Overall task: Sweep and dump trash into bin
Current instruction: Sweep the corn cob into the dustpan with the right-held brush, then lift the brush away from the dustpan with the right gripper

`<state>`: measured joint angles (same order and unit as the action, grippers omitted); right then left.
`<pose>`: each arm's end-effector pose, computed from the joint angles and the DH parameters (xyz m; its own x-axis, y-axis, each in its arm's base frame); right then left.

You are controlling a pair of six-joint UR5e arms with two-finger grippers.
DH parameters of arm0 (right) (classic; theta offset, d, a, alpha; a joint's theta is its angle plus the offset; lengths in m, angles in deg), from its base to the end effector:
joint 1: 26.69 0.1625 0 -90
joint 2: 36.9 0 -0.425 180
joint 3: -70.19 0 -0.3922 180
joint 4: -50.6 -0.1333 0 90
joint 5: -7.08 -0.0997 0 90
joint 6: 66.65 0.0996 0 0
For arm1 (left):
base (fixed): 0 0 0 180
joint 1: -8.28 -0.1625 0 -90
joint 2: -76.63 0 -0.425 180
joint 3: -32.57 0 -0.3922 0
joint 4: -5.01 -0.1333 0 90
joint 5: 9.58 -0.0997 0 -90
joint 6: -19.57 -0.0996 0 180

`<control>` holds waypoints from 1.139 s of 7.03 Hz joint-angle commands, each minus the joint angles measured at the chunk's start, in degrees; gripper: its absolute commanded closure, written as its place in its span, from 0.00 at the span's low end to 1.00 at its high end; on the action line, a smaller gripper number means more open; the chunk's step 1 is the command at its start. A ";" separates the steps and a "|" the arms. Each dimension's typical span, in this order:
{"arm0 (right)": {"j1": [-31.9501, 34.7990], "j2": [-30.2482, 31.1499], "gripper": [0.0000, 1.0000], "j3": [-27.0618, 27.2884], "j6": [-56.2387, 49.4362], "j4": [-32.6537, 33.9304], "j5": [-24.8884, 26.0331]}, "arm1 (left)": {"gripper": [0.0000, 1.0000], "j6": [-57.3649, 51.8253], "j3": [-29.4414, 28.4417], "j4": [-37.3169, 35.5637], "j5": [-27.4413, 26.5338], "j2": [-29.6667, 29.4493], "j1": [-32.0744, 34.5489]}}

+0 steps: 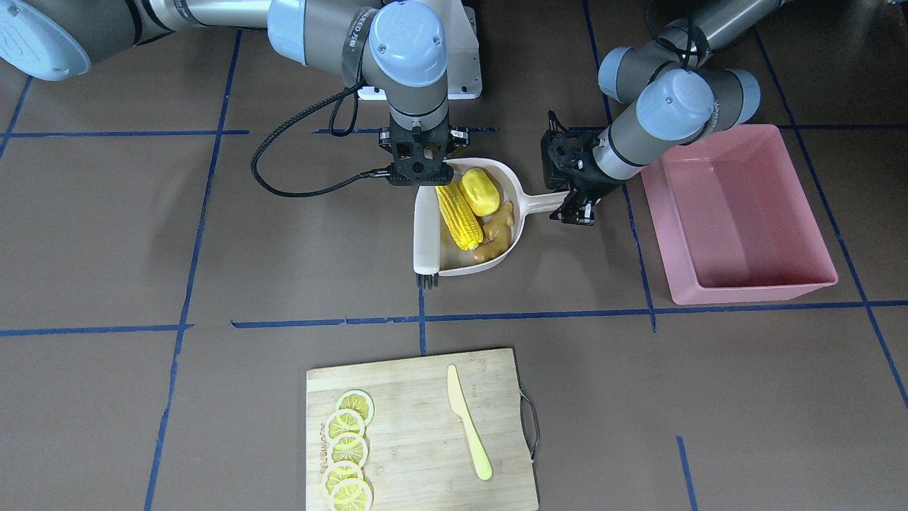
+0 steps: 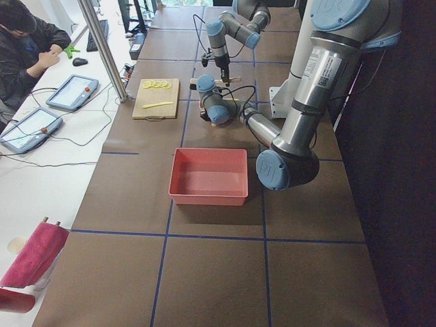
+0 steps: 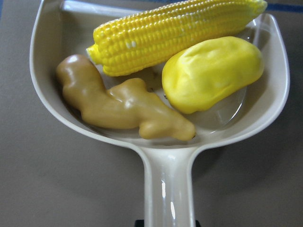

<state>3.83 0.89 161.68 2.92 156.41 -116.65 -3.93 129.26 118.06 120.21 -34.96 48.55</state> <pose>-0.5613 -0.4215 0.1110 0.6820 0.0650 0.7285 0.1168 0.9736 -0.1963 0.4310 -0.4563 0.3418 -0.0842 0.9949 -0.0554 -0.4832 0.0078 0.8755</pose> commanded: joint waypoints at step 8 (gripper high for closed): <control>6.21 21.33 1.00 30.11 -5.75 14.08 4.09 | 1.00 8.28 0.08 7.26 9.06 -0.38 0.95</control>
<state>9.75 18.67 188.37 -2.00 170.34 -114.62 2.99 129.30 124.46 127.50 -35.02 48.89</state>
